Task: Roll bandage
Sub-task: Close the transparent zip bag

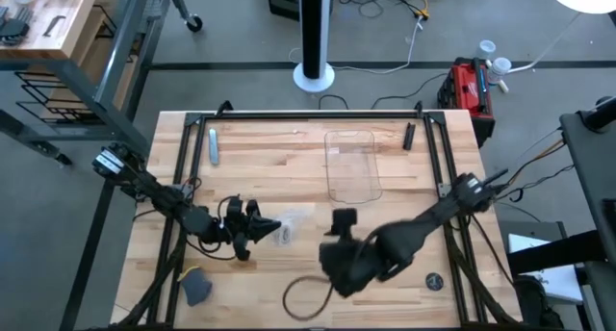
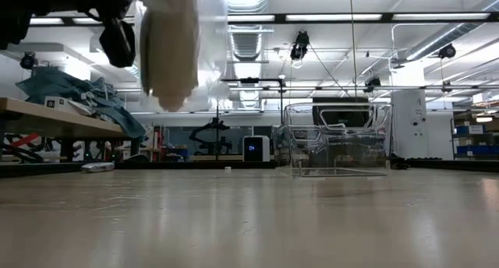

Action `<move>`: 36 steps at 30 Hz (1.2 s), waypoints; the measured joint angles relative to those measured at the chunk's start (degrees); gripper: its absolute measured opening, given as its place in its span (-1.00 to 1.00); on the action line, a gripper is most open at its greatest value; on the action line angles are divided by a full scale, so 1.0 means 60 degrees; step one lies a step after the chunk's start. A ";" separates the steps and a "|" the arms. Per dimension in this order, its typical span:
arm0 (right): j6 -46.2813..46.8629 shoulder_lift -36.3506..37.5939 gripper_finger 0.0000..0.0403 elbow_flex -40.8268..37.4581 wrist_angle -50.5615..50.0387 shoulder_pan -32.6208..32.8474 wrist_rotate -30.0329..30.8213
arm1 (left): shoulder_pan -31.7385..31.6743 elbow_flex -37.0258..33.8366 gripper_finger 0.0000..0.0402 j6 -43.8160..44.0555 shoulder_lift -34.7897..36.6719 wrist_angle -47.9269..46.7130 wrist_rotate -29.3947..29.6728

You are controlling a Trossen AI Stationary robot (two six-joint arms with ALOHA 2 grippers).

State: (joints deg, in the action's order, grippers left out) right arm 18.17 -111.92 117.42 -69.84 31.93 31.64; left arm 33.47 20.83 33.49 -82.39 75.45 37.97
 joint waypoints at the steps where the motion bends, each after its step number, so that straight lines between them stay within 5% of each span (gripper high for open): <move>1: -0.0434 -0.0179 0.07 -0.0025 0.0099 0.0075 0.0180 | 0.0000 -0.0026 -1.00 0.0015 0.0000 -0.0050 0.0002; 12: -0.4469 -0.1238 0.04 0.0014 0.2656 0.0183 0.1835 | 0.0004 -0.0018 -1.00 0.0096 0.0002 -0.1076 -0.0036; 36: -0.5544 -0.1369 -0.02 -0.0250 0.3399 -0.0865 0.0551 | 0.0015 -0.0016 -1.00 -0.0060 0.0000 -0.1087 -0.1008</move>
State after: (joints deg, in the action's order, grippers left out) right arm -15.10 -120.14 115.92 -49.45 26.74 34.95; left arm 33.56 20.73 33.12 -82.39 68.93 31.92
